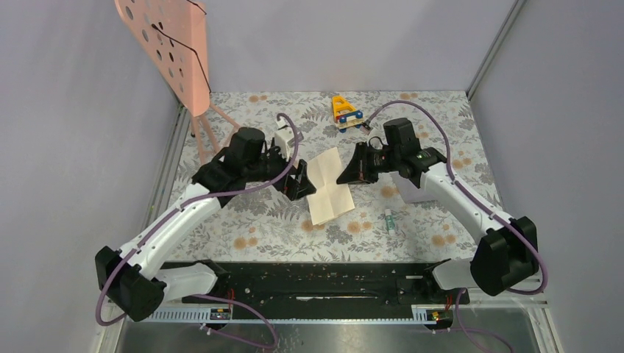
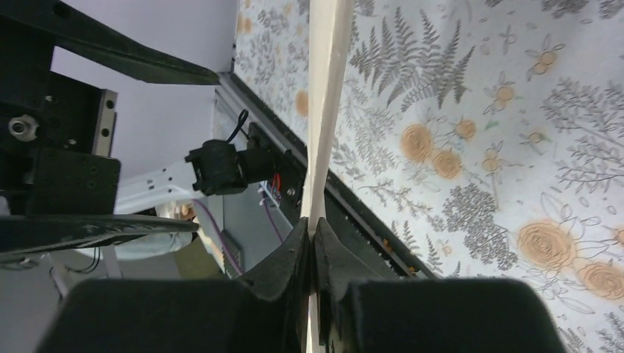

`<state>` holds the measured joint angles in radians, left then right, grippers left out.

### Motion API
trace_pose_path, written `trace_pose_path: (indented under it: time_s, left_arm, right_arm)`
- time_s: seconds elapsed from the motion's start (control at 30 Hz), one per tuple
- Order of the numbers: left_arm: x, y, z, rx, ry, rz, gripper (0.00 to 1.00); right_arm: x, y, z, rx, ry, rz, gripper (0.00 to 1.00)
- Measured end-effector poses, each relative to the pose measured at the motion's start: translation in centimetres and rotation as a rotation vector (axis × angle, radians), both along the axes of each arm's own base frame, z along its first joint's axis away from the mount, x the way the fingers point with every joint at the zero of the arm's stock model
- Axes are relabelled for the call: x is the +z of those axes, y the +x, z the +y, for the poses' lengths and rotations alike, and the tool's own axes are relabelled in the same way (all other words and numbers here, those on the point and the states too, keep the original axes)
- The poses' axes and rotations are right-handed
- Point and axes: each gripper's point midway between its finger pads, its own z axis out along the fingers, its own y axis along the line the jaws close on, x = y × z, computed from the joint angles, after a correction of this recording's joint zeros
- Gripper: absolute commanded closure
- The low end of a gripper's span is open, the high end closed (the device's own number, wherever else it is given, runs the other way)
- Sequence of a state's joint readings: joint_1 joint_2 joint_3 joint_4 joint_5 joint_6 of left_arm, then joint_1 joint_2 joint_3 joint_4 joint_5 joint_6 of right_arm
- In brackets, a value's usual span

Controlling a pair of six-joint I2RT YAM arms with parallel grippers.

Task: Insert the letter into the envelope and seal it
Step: Pick up the letter from the center of the board, then fold the letter.

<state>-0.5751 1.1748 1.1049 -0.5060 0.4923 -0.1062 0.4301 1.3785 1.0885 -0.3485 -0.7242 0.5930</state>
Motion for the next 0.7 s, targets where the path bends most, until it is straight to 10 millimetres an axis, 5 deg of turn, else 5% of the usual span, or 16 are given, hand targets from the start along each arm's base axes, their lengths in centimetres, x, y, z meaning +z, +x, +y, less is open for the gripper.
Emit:
trace_pose_path:
  time_s: [0.27, 0.7]
  left_arm:
    - [-1.1, -2.7, -4.4, -0.176, 0.091, -0.170, 0.01]
    - [-1.4, -1.5, -4.9, -0.165, 0.130, -0.287, 0.03]
  right_arm:
    - [2.0, -1.4, 0.2, 0.058, 0.040, 0.020, 0.89]
    - [5.2, -3.2, 1.1, 0.152, 0.173, 0.019, 0.88]
